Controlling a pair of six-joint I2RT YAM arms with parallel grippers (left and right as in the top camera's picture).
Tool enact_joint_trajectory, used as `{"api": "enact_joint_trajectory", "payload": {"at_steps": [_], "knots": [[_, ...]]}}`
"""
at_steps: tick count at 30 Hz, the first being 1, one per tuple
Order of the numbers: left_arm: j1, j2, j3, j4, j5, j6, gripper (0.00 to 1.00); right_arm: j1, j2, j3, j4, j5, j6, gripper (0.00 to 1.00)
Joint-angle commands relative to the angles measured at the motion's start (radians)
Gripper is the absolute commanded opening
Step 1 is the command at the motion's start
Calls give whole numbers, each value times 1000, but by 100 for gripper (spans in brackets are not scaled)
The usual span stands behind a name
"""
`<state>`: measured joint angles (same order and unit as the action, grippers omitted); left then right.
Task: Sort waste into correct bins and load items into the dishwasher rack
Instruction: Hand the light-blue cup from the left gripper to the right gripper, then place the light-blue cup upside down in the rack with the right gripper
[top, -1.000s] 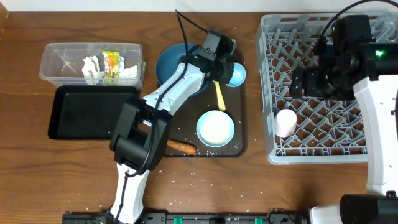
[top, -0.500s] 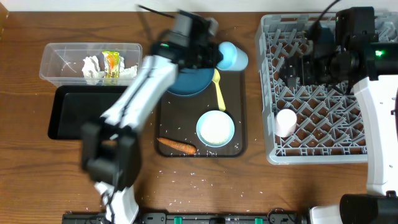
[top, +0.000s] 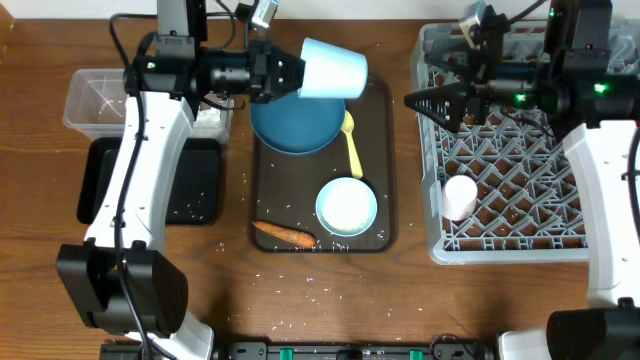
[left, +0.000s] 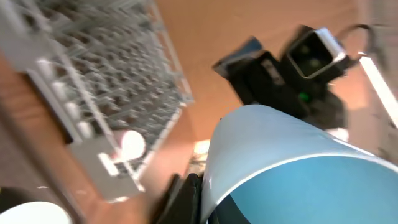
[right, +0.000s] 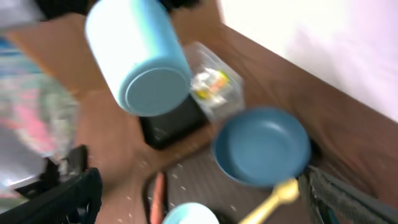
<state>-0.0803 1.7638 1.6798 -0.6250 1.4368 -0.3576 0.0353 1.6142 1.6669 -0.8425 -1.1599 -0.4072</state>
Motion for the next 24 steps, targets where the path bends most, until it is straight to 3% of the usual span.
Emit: {"api": "enact_joint_trajectory", "payload": {"at_steps": [1,13,21,24], "knots": [[-11,2,6,-4,136,-15,6,52,3,-14,23,-183,-66,99],[-123,2,6,-11,136,-14,6,155,3,-14,159,-179,-26,96],[-166,2,6,-11,136,-14,6,164,4,-14,162,-179,-18,67],[-166,2,6,-11,136,-14,7,164,3,-14,158,-180,-15,63]]}}
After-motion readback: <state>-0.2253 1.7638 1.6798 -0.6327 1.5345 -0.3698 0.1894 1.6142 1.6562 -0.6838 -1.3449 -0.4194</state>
